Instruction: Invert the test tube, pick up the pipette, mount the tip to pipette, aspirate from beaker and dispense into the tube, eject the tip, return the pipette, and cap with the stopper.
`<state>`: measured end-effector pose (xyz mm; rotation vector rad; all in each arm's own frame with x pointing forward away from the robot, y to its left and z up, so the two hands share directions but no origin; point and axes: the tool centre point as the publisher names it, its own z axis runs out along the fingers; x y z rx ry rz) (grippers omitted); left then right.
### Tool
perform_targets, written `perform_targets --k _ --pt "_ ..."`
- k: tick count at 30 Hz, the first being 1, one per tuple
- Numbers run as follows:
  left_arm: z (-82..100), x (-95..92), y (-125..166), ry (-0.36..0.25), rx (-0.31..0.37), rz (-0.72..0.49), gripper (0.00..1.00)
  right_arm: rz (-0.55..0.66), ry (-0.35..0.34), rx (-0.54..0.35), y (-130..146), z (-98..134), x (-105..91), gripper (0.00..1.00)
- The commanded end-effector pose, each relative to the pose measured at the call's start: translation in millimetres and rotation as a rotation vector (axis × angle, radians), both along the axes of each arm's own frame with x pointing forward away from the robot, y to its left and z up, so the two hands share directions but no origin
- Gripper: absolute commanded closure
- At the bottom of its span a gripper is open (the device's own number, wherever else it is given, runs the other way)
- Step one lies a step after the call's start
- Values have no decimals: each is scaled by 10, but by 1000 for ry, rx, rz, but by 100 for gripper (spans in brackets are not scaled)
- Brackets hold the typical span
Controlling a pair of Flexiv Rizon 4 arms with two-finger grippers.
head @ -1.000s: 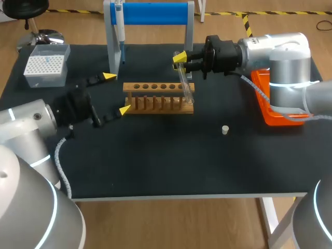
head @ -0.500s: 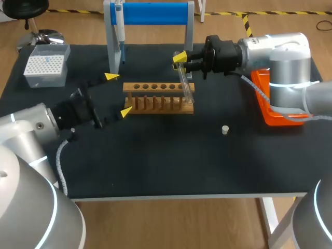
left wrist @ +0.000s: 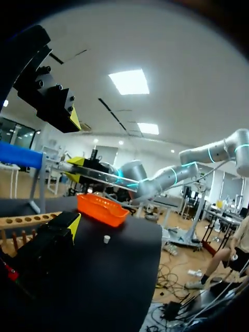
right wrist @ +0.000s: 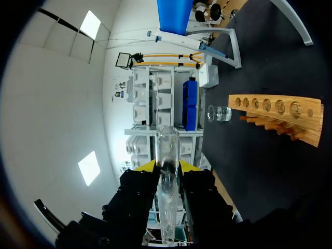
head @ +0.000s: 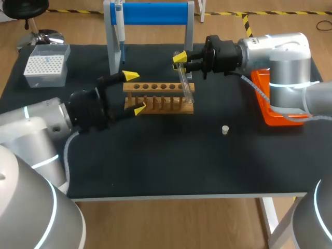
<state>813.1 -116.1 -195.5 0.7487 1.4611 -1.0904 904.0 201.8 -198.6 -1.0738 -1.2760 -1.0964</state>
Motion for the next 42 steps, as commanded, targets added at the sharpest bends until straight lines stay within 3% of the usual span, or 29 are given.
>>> perform_targets --k 1,6,13,22,42 --pt "17 41 -101 -163 106 -58 0 1 0 -2 -8 6 0 100" --pt "54 30 -201 -239 145 -87 0 1 0 -2 -8 6 0 100" --pt "125 81 -332 -304 121 -128 0 1 0 -2 -8 6 0 100" --pt "130 175 -549 -304 124 -188 0 1 0 -2 -8 6 0 100" --pt "99 -51 -1018 -255 123 -312 0 1 0 -2 -8 6 0 100"
